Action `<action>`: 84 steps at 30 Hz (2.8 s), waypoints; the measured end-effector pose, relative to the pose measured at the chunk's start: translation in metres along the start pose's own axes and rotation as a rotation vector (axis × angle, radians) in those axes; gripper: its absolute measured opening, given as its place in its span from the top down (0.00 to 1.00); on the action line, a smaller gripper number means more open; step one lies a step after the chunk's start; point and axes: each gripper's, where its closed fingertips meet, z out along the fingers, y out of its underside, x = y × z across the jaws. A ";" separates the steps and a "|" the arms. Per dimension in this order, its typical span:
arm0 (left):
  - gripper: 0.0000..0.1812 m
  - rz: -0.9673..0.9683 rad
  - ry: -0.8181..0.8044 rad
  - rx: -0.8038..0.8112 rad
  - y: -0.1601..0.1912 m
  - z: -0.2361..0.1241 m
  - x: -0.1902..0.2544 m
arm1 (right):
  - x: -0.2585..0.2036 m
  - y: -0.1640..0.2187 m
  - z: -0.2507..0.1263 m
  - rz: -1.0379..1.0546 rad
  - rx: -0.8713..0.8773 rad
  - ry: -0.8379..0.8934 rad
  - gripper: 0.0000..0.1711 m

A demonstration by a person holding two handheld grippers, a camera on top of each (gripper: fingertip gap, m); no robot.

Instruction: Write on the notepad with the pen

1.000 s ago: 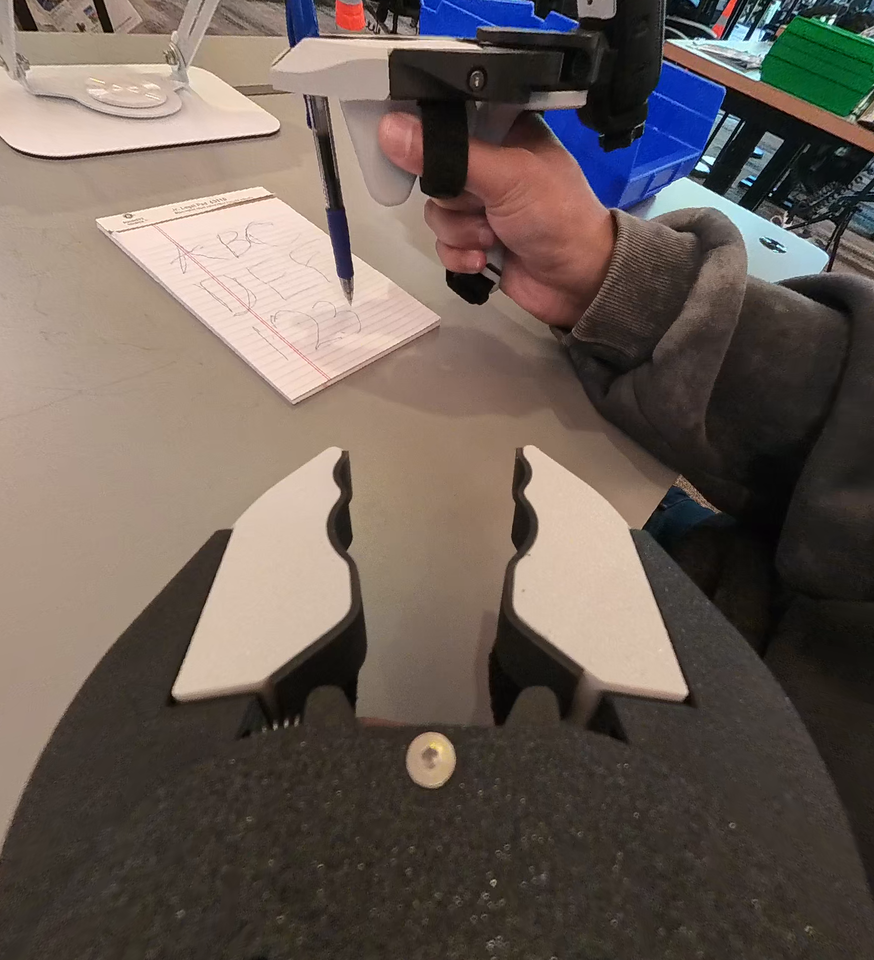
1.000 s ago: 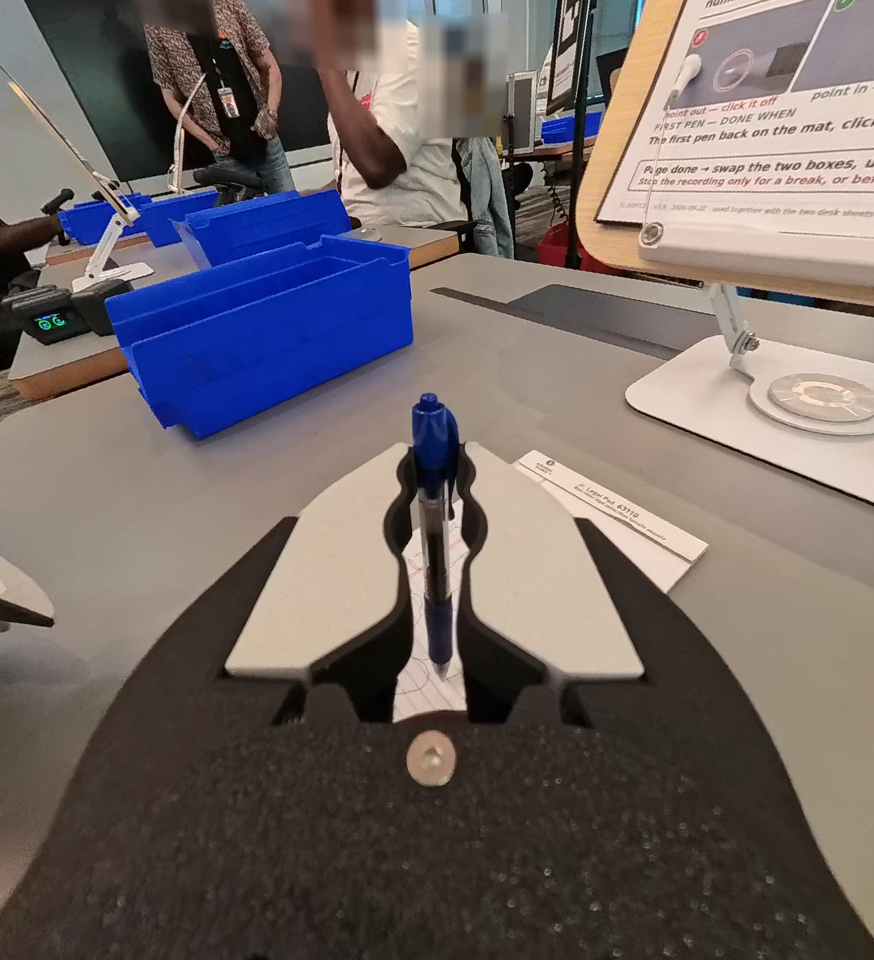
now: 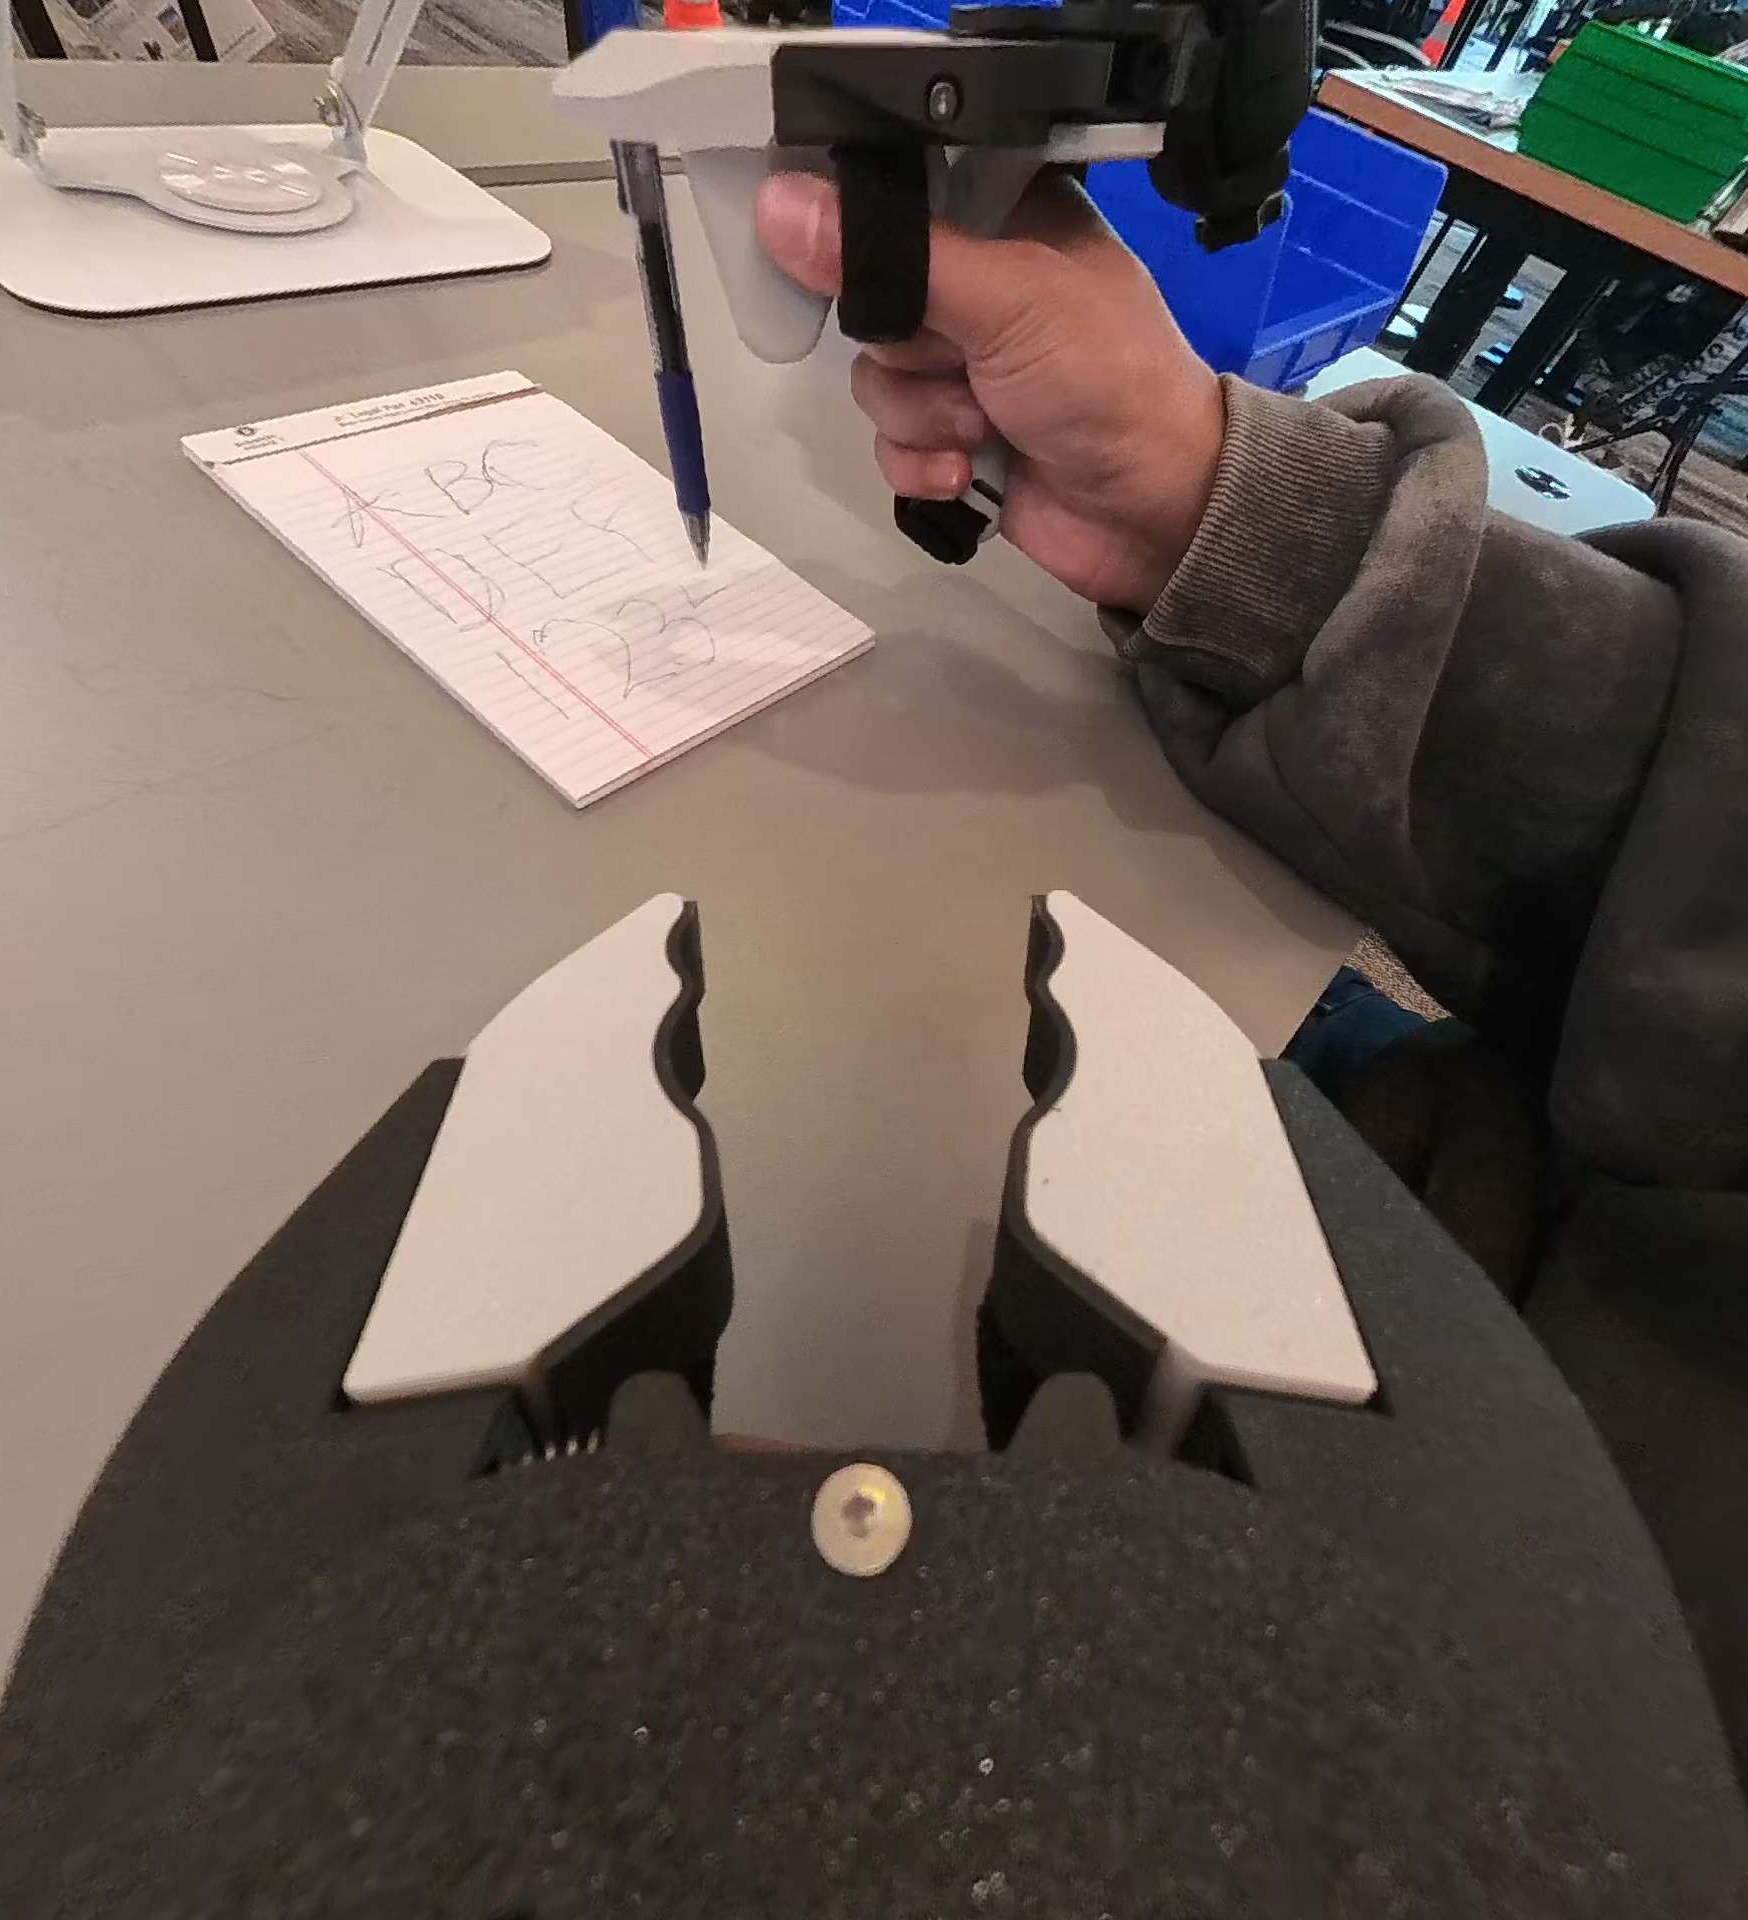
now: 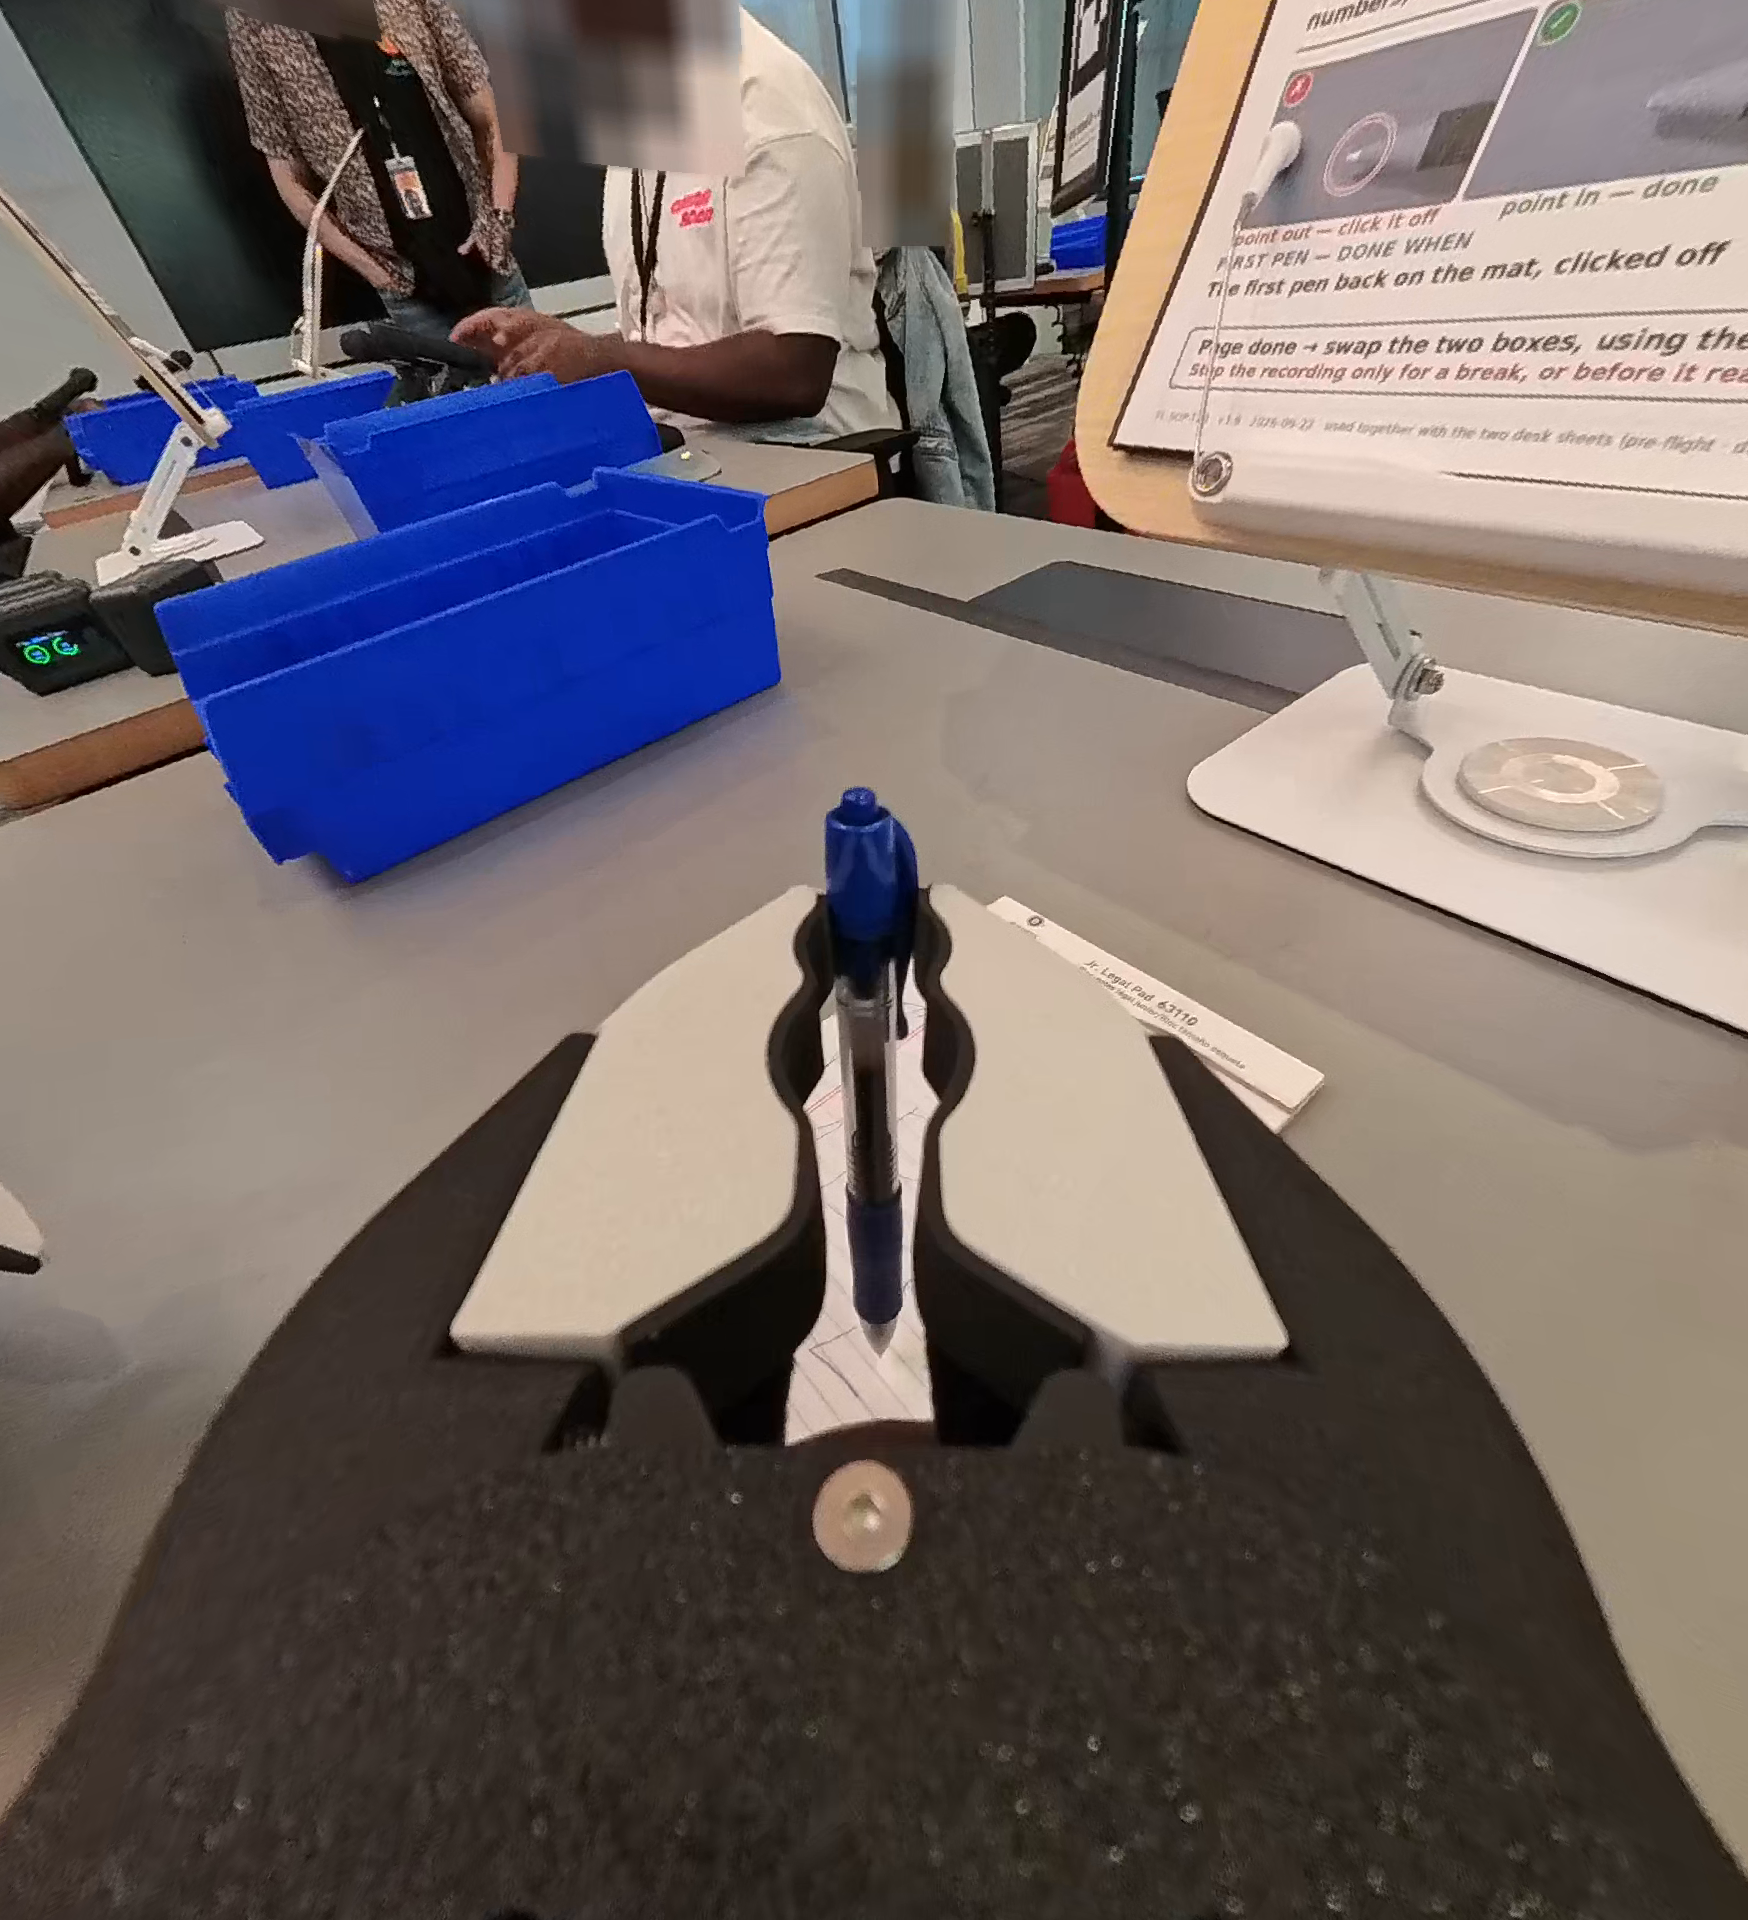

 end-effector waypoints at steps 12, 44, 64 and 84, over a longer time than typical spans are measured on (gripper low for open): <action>0.67 0.003 -0.002 -0.001 0.000 0.000 0.000 | -0.002 0.004 0.003 -0.003 -0.024 -0.011 0.92; 0.67 0.020 -0.002 -0.009 0.001 0.001 0.004 | -0.023 0.010 -0.016 0.018 -0.018 -0.018 0.92; 0.67 0.022 0.001 -0.006 0.000 0.001 0.006 | 0.003 -0.012 -0.034 0.025 0.051 0.079 0.92; 0.67 0.017 0.006 -0.013 0.003 0.002 0.005 | 0.014 0.003 -0.019 0.013 0.037 0.118 0.92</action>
